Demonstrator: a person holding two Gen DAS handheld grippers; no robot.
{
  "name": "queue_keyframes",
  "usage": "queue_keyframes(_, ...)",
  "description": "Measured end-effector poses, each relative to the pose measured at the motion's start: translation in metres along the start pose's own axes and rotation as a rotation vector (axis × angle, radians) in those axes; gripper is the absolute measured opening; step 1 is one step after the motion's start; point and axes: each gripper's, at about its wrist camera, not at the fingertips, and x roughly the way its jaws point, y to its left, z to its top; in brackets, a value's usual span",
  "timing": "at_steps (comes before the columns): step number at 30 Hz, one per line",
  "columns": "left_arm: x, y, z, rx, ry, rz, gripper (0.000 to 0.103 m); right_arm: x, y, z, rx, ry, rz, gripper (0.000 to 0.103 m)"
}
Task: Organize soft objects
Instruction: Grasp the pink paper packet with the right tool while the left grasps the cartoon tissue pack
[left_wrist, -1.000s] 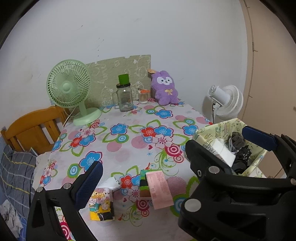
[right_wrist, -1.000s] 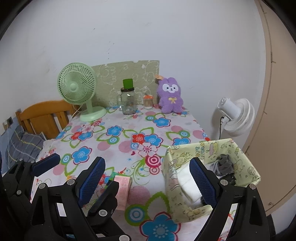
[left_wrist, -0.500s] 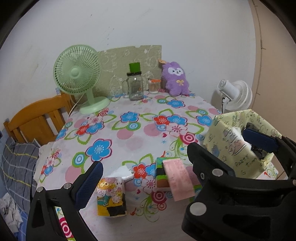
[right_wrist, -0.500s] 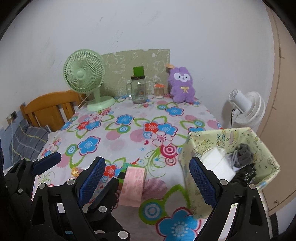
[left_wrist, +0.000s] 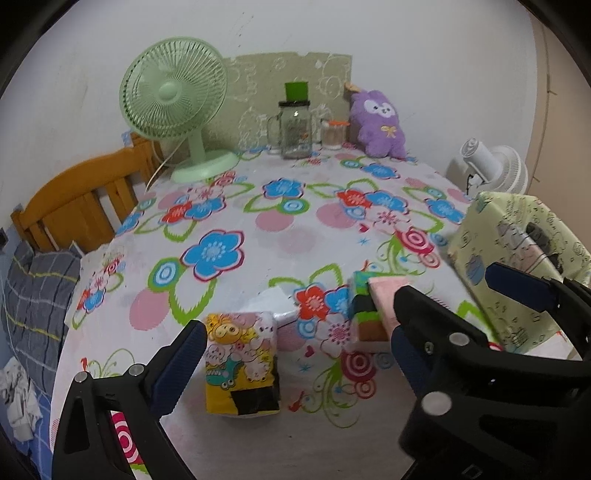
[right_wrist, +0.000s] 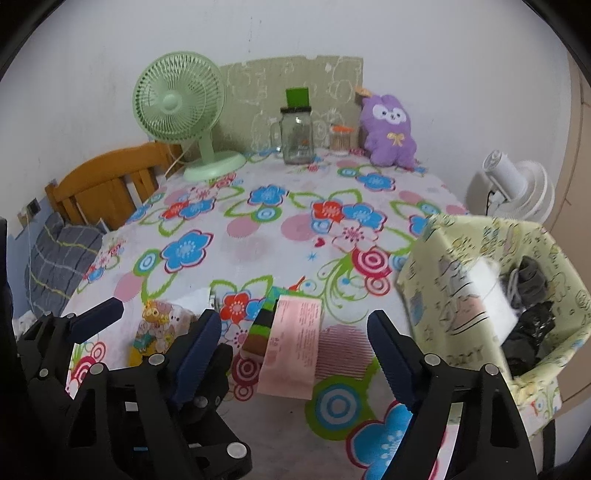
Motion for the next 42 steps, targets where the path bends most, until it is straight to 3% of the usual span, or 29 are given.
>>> queue_keyframes(3, 0.007, 0.004, -0.004, -0.006, 0.018, 0.018, 0.095, 0.011, 0.002, -0.003, 0.006, 0.026, -0.001, 0.076)
queue_keyframes(17, 0.040, 0.015, -0.009, -0.031, 0.097, 0.041, 0.095, 0.052, -0.004, -0.008, 0.052, 0.137, 0.007, 0.062)
queue_keyframes(22, 0.049, 0.014, -0.010, -0.028, 0.119, 0.042, 0.095, 0.063, -0.006, -0.010, 0.070, 0.178, 0.032, 0.045)
queue_keyframes(37, 0.049, 0.025, -0.006, -0.060, 0.101, 0.054, 0.095, 0.056, 0.001, -0.002, 0.048, 0.152, 0.030, 0.042)
queue_keyframes(42, 0.049, 0.033, -0.010, -0.077, 0.103, 0.051, 0.089, 0.055, 0.011, -0.001, 0.035, 0.142, 0.040, 0.042)
